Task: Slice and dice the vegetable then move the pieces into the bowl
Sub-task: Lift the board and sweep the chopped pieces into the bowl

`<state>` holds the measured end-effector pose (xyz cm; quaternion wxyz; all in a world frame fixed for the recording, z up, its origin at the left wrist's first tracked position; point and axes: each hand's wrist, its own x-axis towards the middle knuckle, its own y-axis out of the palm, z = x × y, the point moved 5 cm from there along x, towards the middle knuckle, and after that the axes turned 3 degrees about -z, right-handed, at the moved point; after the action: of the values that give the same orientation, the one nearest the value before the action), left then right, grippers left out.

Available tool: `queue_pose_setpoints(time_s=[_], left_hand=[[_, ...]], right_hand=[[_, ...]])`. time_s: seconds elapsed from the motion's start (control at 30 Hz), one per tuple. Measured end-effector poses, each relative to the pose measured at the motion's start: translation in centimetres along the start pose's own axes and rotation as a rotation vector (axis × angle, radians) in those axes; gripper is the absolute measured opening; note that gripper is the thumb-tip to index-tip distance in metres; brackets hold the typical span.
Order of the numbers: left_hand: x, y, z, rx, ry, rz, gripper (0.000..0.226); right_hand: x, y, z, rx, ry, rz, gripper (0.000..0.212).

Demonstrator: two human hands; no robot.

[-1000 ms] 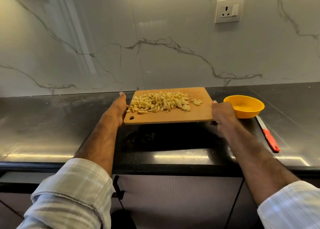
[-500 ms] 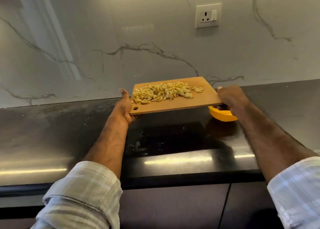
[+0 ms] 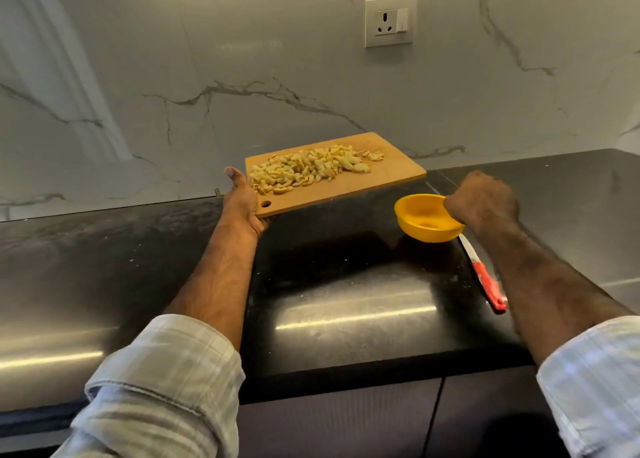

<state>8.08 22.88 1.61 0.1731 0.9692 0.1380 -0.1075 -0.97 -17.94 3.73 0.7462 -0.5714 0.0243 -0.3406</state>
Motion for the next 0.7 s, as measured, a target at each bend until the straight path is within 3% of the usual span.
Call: queue_pose_setpoints(time_s=[0.3, 0.47, 0.63, 0.7], left_hand=[[-2.1, -0.8, 0.1, -0.06, 0.076, -0.068, 0.069], [-2.5, -1.2, 0.6, -0.061, 0.08, -0.083, 0.074], [-2.0, -1.0, 1.6, -0.07, 0.06, -0.06, 0.079], [-1.8, -0.9, 1.9, -0.054, 0.052, -0.047, 0.077]], right_hand=[[-2.4, 0.8, 3.4, 0.074, -0.125, 0.072, 0.013], [-4.7, 1.1, 6.2, 0.135, -0.209, 0.14, 0.01], [-5.1, -1.6, 7.6, 0.276, -0.359, -0.182, 0.024], [-4.7, -1.8, 9.4, 0.387, -0.479, -0.207, 0.031]])
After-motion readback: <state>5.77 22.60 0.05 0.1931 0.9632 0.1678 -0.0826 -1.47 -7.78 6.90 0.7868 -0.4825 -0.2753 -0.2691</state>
